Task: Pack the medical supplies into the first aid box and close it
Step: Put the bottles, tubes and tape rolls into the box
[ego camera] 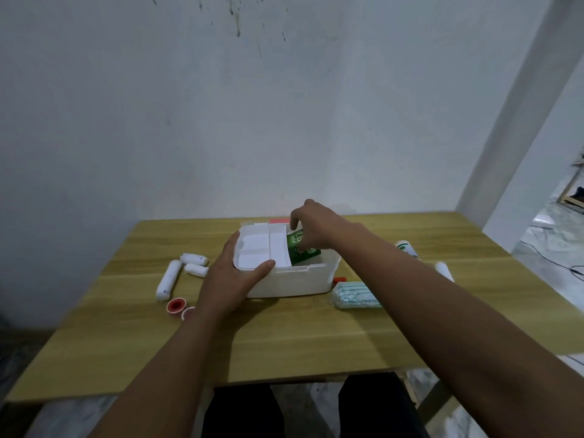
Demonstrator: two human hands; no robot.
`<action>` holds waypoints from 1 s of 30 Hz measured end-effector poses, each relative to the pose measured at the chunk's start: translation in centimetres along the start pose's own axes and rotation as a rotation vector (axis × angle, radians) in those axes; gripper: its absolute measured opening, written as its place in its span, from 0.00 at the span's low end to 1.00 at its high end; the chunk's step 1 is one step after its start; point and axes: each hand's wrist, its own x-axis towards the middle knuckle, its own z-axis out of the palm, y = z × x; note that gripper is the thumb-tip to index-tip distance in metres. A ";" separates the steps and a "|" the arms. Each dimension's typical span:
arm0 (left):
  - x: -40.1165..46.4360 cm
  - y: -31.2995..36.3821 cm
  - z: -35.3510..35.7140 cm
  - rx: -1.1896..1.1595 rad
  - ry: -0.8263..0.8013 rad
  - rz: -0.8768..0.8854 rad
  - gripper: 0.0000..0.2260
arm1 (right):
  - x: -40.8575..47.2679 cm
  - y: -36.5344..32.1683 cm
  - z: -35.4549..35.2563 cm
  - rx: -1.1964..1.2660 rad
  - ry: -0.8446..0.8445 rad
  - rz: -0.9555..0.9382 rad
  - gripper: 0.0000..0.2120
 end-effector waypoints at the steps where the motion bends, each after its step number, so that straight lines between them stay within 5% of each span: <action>1: 0.0 0.0 0.0 0.003 0.002 -0.001 0.44 | -0.2 0.2 0.1 0.014 0.018 0.007 0.24; 9: 0.0 -0.2 0.1 0.001 0.009 -0.003 0.43 | -0.6 0.0 1.7 0.140 -0.059 0.094 0.18; 13: 0.1 -0.3 -0.1 -0.001 0.002 -0.006 0.44 | -0.5 -0.3 2.0 0.293 0.055 0.177 0.09; 19: 0.1 -0.4 -0.1 -0.007 -0.007 -0.010 0.45 | -0.2 -1.2 2.6 0.243 -0.056 0.238 0.10; 24: 0.2 -0.4 -0.1 -0.014 -0.013 0.008 0.41 | -0.4 -1.2 2.5 0.669 0.033 0.302 0.13; 30: 0.2 -0.4 -0.1 -0.004 0.000 -0.007 0.43 | -0.2 2.2 1.0 0.695 0.285 0.278 0.14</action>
